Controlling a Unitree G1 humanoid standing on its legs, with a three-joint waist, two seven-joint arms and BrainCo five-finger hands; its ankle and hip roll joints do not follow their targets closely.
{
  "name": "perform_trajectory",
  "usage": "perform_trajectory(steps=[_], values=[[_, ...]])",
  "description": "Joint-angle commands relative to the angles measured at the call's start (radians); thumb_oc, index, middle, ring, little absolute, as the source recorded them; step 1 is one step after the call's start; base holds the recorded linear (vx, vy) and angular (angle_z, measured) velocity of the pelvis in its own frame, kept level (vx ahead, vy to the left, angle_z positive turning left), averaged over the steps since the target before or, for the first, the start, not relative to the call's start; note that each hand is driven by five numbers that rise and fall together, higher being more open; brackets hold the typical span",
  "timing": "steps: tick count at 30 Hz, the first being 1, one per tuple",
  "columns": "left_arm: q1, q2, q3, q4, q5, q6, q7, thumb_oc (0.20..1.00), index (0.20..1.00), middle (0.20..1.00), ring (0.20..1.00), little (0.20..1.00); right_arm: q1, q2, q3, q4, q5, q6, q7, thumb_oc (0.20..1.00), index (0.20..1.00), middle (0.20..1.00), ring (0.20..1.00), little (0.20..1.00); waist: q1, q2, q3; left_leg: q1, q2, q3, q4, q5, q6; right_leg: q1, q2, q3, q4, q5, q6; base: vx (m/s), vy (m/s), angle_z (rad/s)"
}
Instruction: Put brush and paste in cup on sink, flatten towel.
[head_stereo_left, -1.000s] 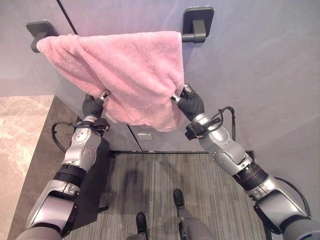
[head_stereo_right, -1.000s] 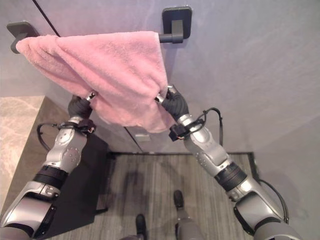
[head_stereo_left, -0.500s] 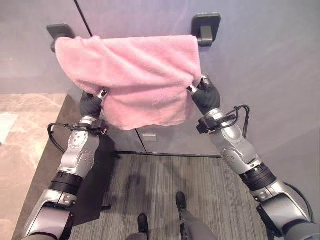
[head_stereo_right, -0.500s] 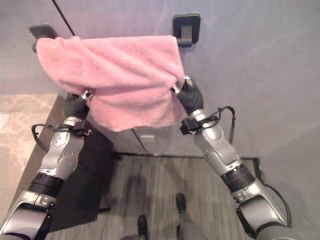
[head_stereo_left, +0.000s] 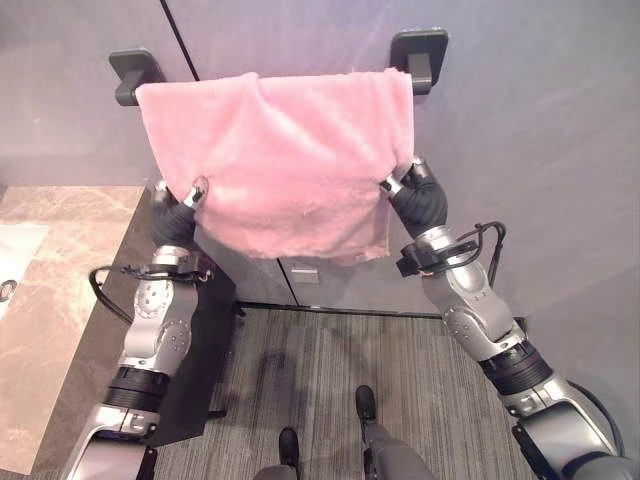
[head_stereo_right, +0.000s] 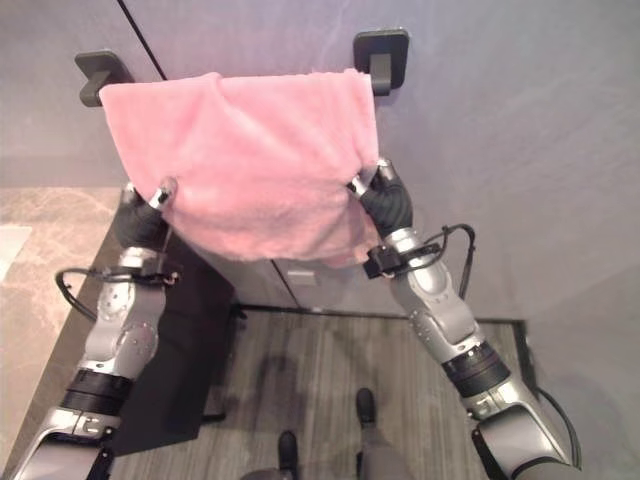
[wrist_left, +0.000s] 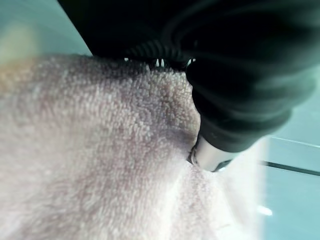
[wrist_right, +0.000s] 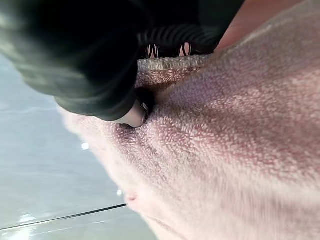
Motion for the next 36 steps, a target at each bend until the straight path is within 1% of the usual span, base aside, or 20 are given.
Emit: perform_trajectory(steps=[1,5,15,19,23,31,36], values=[[0.015,0.018,-0.004,0.091,0.021,-0.013,0.003,0.200,0.200,0.200,0.200,0.200,0.021,0.040,-0.014,0.026,0.002,-0.025,0.012,0.200,0.200,0.200,0.200,0.200,0.009,-0.038,-0.080,0.014,0.007,0.011,0.004,0.031,-0.015,0.066,-0.095,0.060,0.007,-0.097,0.106,0.00,0.000,0.00],[0.019,0.009,0.002,0.151,0.032,-0.010,0.001,0.200,0.200,0.200,0.200,0.200,0.023,0.053,0.001,0.058,-0.001,-0.021,0.014,0.200,0.200,0.200,0.200,0.200,0.013,-0.037,-0.086,0.016,0.007,0.013,0.004,0.033,-0.015,0.069,-0.096,0.059,0.005,-0.095,0.106,0.00,0.000,0.00],[0.019,0.010,-0.002,0.174,0.065,-0.006,0.015,0.200,0.200,0.200,0.200,0.200,0.029,0.064,0.021,0.074,0.008,-0.022,0.016,0.200,0.200,0.200,0.200,0.200,0.014,-0.035,-0.089,0.018,0.006,0.019,0.004,0.033,-0.014,0.069,-0.096,0.061,0.003,-0.092,0.106,0.00,0.000,0.00],[0.016,0.021,-0.008,0.182,0.107,-0.004,0.032,0.200,0.200,0.200,0.200,0.200,0.017,0.075,0.041,0.105,0.002,-0.016,0.014,0.200,0.200,0.200,0.200,0.200,0.017,-0.032,-0.088,0.017,0.004,0.023,0.004,0.032,-0.013,0.067,-0.096,0.065,0.000,-0.091,0.107,0.00,0.000,0.00],[0.007,0.051,-0.010,0.153,0.147,-0.009,0.053,0.200,0.200,0.200,0.200,0.200,-0.009,0.097,0.055,0.165,0.018,-0.014,0.007,0.200,0.200,0.200,0.200,0.200,0.028,-0.027,-0.086,0.016,0.002,0.022,0.004,0.033,-0.012,0.066,-0.100,0.064,-0.002,-0.089,0.108,0.00,0.000,0.00],[-0.007,0.127,0.000,0.100,0.222,-0.010,0.078,0.200,0.200,0.200,0.200,0.200,-0.056,0.107,0.080,0.208,0.014,0.000,0.012,0.200,0.200,0.200,0.200,0.200,0.044,-0.021,-0.081,0.010,-0.004,0.011,0.004,0.035,-0.009,0.063,-0.107,0.058,-0.003,-0.088,0.110,0.00,0.000,0.00],[-0.015,0.150,0.005,0.090,0.229,-0.017,0.082,0.200,0.200,0.200,0.200,0.200,-0.075,0.112,0.089,0.222,0.011,0.001,0.014,0.200,0.200,0.200,0.200,0.200,0.049,-0.020,-0.075,0.007,-0.009,0.010,0.004,0.034,-0.007,0.060,-0.111,0.057,-0.003,-0.088,0.111,0.00,0.000,0.00]])
